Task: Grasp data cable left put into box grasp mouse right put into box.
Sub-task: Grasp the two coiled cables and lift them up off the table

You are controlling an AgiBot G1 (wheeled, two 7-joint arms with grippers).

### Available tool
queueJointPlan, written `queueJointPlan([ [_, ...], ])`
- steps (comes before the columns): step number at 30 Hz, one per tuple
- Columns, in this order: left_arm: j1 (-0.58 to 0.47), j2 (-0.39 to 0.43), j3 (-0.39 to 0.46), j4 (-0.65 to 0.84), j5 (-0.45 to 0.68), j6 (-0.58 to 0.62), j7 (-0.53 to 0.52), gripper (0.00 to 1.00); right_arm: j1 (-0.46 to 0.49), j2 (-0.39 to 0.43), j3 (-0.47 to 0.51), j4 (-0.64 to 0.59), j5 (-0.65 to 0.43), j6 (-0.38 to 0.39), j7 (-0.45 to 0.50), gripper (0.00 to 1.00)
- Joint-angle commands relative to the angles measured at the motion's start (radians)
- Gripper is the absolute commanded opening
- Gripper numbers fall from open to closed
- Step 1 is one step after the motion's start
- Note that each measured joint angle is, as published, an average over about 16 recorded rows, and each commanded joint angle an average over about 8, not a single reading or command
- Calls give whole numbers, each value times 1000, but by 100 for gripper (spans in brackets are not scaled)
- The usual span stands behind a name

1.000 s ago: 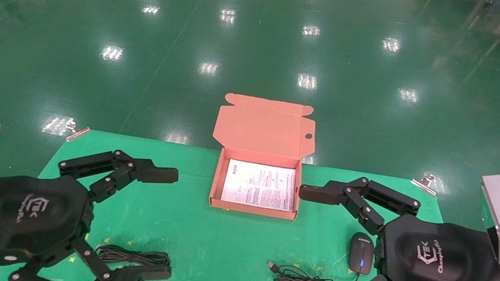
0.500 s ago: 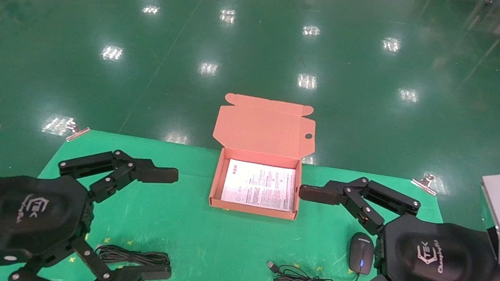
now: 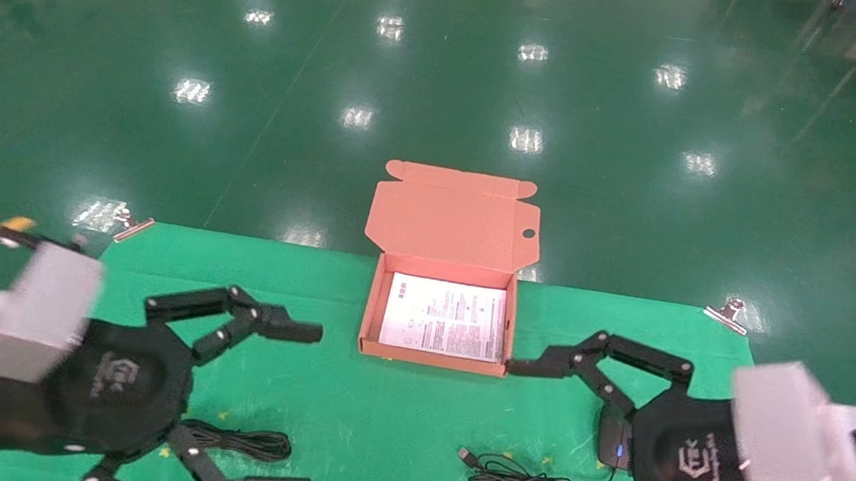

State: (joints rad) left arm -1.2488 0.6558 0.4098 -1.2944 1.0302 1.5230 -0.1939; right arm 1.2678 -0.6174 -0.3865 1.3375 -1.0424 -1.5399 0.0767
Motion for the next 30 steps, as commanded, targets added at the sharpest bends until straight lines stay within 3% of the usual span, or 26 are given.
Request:
queueJointPlan([
  [1, -36, 4, 22, -6, 53, 10, -9, 100, 28, -6, -16, 4, -40, -7, -12, 100],
  [10, -122, 48, 115, -24, 242, 19, 10, 100, 185, -69, -166, 15, -299, -15, -152, 100],
  [16, -157, 88, 181, -34, 381, 3, 35, 100, 251, -117, -270, 16, -459, -1, -194, 100],
  [30, -182, 194, 314, -19, 707, -74, 35, 100, 229, -200, -421, 17, -766, 88, -196, 100],
])
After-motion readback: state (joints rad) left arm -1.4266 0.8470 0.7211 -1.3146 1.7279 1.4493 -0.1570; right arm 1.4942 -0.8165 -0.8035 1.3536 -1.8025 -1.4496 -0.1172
